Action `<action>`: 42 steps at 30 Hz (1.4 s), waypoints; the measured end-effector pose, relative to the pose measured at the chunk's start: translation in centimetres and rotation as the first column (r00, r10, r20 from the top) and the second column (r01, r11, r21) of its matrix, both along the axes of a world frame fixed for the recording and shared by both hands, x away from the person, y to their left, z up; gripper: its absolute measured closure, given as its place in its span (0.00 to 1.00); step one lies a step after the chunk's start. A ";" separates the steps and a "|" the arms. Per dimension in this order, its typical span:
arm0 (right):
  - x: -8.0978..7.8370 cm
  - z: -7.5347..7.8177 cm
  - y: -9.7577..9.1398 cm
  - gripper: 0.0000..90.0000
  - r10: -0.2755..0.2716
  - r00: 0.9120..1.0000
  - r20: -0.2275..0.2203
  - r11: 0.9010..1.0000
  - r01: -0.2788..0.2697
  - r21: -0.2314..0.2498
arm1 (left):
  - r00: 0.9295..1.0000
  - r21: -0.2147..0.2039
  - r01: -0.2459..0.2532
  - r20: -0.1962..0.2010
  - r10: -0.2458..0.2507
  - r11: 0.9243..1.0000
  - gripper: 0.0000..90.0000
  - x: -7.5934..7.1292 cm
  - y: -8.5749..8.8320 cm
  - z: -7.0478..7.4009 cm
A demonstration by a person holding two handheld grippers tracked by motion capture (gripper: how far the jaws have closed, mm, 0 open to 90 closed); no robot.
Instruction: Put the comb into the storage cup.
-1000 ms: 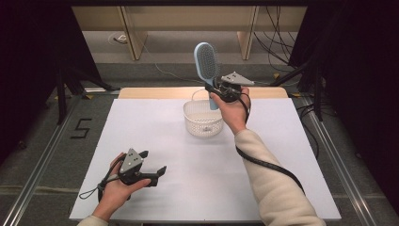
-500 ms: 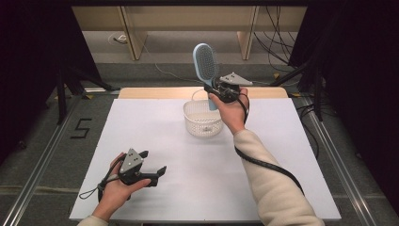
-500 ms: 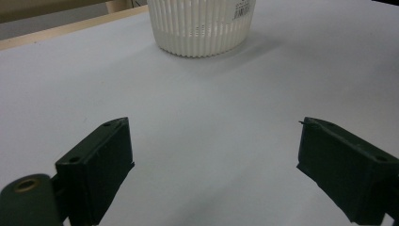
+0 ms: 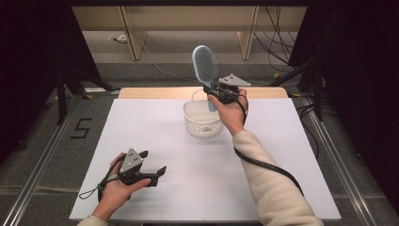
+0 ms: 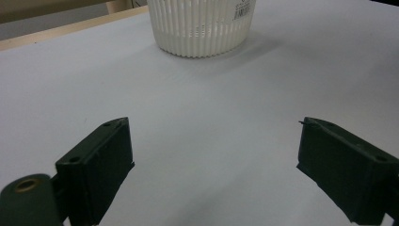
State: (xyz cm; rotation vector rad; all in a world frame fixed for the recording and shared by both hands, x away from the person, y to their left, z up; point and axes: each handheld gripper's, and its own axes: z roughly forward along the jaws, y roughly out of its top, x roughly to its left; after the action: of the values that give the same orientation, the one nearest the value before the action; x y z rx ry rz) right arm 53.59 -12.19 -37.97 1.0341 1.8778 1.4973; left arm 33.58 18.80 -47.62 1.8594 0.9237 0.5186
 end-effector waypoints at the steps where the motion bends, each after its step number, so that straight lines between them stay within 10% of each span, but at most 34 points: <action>1: 0.0 0.0 0.0 0.78 0.001 1.000 0.000 1.000 -0.001 -0.001 | 1.000 0.001 0.000 0.000 0.000 1.000 0.11 0.0 0.0 0.0; 42: 0.0 -1.8 0.5 0.78 0.006 1.000 -0.026 0.999 -0.007 -0.037 | 1.000 0.002 0.004 0.000 -0.004 1.000 0.11 0.0 0.0 0.0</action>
State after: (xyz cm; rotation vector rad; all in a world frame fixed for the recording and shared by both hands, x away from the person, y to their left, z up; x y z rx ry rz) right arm 53.56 -11.67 -39.78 1.0359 1.9210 1.4536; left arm 33.55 18.76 -47.63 1.8630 0.9194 0.5174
